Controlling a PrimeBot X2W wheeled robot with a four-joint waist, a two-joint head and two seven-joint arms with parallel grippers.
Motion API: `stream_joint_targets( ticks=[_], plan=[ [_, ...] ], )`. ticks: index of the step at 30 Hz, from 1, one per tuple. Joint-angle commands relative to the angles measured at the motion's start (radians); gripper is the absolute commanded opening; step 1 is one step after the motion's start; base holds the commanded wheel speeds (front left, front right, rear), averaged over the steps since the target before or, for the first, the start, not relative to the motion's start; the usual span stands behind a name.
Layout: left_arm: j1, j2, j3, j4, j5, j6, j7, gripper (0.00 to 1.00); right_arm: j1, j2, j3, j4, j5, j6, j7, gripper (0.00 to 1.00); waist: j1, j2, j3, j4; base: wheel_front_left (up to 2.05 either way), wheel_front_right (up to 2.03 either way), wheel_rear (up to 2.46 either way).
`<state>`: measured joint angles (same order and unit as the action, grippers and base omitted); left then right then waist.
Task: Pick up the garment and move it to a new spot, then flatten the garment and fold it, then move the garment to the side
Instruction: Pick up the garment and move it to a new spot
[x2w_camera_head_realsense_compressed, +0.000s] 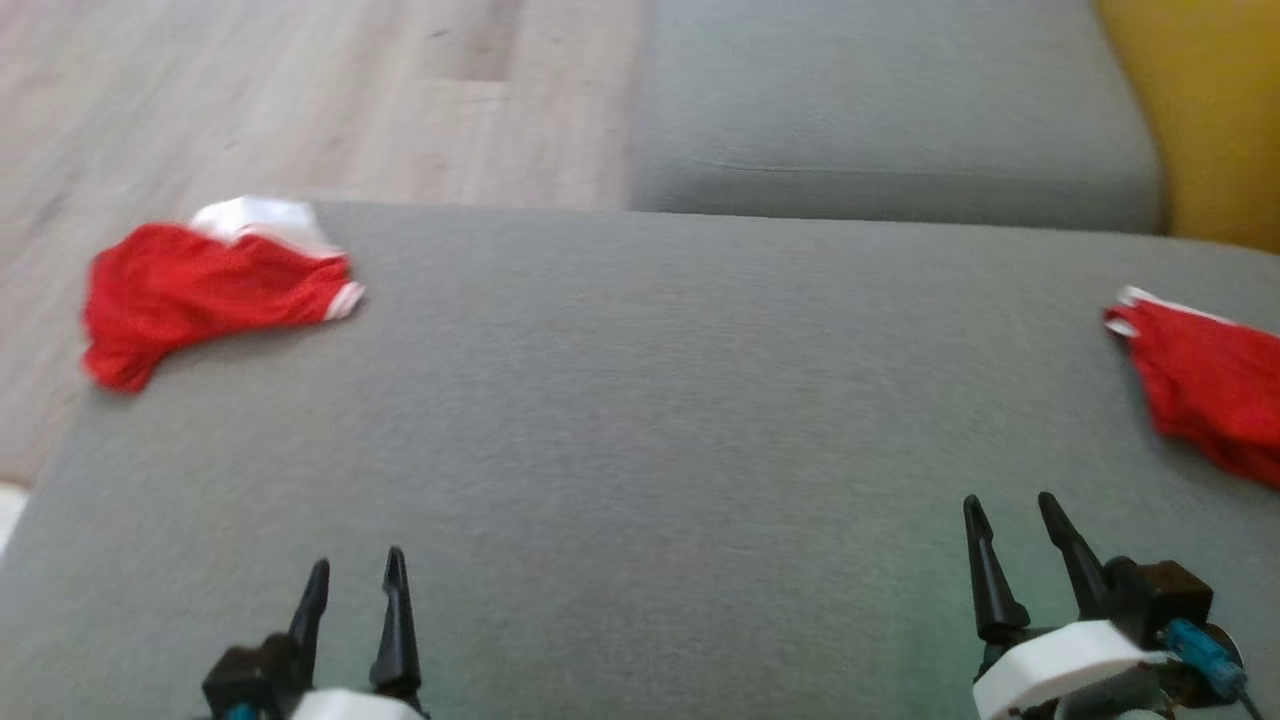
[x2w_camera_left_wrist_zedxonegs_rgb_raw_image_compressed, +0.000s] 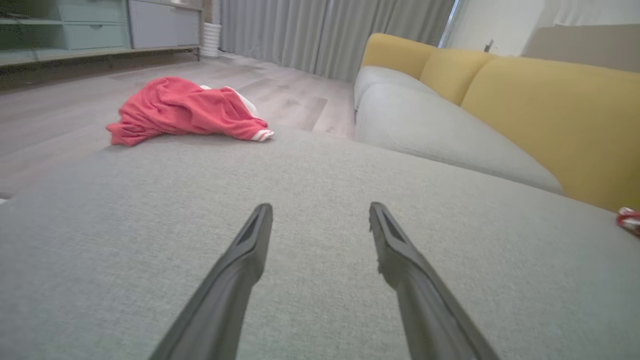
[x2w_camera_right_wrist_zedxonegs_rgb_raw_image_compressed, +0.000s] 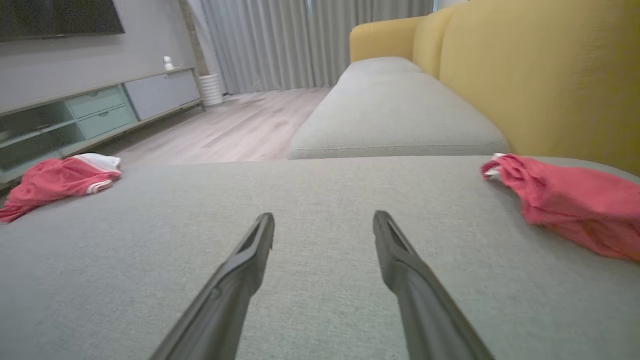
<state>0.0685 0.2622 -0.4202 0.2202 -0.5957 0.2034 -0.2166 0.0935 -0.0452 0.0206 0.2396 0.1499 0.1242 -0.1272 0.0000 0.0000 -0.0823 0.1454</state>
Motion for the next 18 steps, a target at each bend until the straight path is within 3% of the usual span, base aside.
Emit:
stream_joint_targets(
  ticks=[1, 10, 18],
  plan=[
    [-0.072, 0.013, 0.034, -0.036, 0.010, 0.005, -0.004, 1.00, -0.038, -0.005, 0.020, -0.038, 0.002, 0.007, -0.010, 1.00, 0.0000, 0.0000, 0.007, 0.076, 0.00, 0.00, 0.00],
    [-0.095, 0.040, 0.050, -0.068, 0.012, 0.015, 0.004, 1.00, -0.074, -0.005, 0.040, -0.017, 0.027, 0.007, -0.034, 1.00, 0.0000, 0.0000, 0.023, 0.327, 0.00, 0.00, 0.00],
    [-0.053, 0.042, 0.111, -0.114, -0.004, 0.046, -0.025, 1.00, -0.152, -0.005, 0.113, 0.008, 0.019, 0.007, -0.026, 1.00, 0.0000, 0.0000, 0.063, 0.360, 0.00, 0.00, 0.00]
  ],
)
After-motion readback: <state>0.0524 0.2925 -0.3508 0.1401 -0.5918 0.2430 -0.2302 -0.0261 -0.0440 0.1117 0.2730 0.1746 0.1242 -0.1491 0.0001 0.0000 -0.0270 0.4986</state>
